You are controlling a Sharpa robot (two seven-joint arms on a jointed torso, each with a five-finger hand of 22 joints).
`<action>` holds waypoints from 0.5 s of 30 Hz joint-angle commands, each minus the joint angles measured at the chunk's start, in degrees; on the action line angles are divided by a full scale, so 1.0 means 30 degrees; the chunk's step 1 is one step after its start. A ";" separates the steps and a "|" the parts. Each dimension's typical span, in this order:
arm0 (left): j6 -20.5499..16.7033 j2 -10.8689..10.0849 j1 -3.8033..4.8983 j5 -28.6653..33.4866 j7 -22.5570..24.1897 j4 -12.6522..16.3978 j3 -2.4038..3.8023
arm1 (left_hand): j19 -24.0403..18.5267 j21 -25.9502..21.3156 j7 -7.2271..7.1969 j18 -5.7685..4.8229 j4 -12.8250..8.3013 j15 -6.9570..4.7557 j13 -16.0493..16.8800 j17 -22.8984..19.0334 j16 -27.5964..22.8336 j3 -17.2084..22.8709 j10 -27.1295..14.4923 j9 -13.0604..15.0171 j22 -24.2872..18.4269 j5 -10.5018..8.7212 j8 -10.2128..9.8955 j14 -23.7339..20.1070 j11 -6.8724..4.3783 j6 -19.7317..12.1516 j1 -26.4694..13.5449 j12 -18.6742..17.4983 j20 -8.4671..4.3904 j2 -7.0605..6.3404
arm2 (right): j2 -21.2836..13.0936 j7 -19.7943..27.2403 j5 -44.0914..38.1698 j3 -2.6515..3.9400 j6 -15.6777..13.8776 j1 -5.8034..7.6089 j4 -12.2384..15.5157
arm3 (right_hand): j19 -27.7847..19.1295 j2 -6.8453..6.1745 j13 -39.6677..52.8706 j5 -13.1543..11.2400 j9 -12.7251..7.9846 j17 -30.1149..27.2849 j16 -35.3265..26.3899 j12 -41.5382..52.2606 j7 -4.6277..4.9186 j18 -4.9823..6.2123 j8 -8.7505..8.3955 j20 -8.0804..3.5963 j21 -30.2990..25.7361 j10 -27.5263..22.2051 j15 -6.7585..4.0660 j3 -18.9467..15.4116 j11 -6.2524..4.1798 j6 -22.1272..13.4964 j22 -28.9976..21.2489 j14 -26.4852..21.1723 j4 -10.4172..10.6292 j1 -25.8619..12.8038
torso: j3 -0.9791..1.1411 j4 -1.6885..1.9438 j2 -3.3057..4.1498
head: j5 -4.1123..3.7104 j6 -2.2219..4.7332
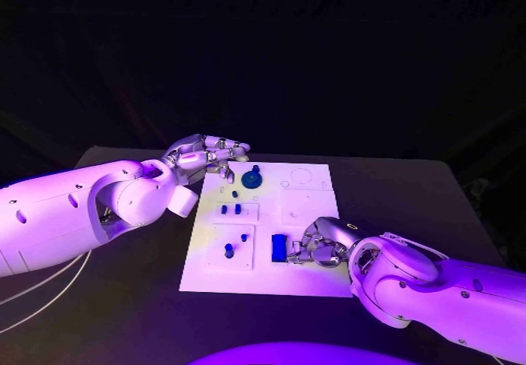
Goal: Assemble the parts on the task board
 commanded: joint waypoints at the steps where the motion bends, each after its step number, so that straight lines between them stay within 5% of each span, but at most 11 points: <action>1: 0.0362 -0.0008 0.0003 -0.0065 0.0094 0.0024 0.0005 | 0.0084 -0.0078 -0.0001 0.0285 -0.0046 0.0054 0.0032 -0.0018 0.0074 -0.0013 -0.0091 -0.0031 -0.0021 -0.0006 0.0079 -0.0131 -0.0003 -0.0168 0.0033 0.0065 0.0051 0.0124 | -0.0465 0.0195 0.0050 0.0008 -0.0838 -0.0015 0.0351 | 0.1564 0.1037 0.2291 0.0065 -0.0014 0.4547 0.0039 -0.0268 0.0096 -0.0289 0.0009 -0.0108 -0.0060 0.0049 -0.0048 -0.0036 -0.0077 -0.0207 0.4015 0.1919 0.0106 0.0931 | -0.0005 0.0008 0.0008 | -0.0020 0.0013; 6: 0.0323 -0.0041 0.0002 -0.0065 0.0134 0.0036 0.0002 | 0.0084 -0.0078 -0.0001 0.0285 -0.0046 0.0054 0.0032 -0.0018 0.0074 -0.0013 -0.0091 -0.0031 -0.0021 -0.0006 0.0079 -0.0131 -0.0003 -0.0168 0.0033 0.0065 0.0051 0.0124 | -0.2032 0.1279 0.0346 0.0025 -0.1849 0.0202 0.1066 | 0.1470 0.0931 0.1994 0.0347 -0.0480 0.4328 -0.0115 -0.0738 0.0534 -0.0226 -0.0969 0.0052 -0.0375 -0.0261 0.0195 0.0150 0.0253 -0.1151 0.3860 0.1867 -0.0012 0.1244 | -0.0032 -0.0027 -0.0026 | -0.0111 0.0027; 15: 0.0266 -0.0065 -0.0006 -0.0065 0.0262 0.0058 -0.0005 | 0.0094 -0.0101 0.0009 0.0284 -0.0078 0.0054 0.0035 -0.0037 0.0074 -0.0023 -0.0119 -0.0034 -0.0039 -0.0010 0.0104 -0.0142 0.0006 -0.0190 0.0077 0.0091 0.0047 0.0140 | -0.4150 0.2285 -0.0287 0.0020 -0.1974 0.0488 0.1259 | 0.1499 0.0708 0.2016 0.0570 -0.1641 0.4363 -0.0093 -0.0794 0.1058 -0.0251 -0.2854 0.0474 -0.0281 -0.0267 0.0640 0.0448 0.0737 -0.1183 0.3940 0.1876 -0.0197 0.1723 | 0.0011 -0.0078 -0.0028 | -0.0567 0.0039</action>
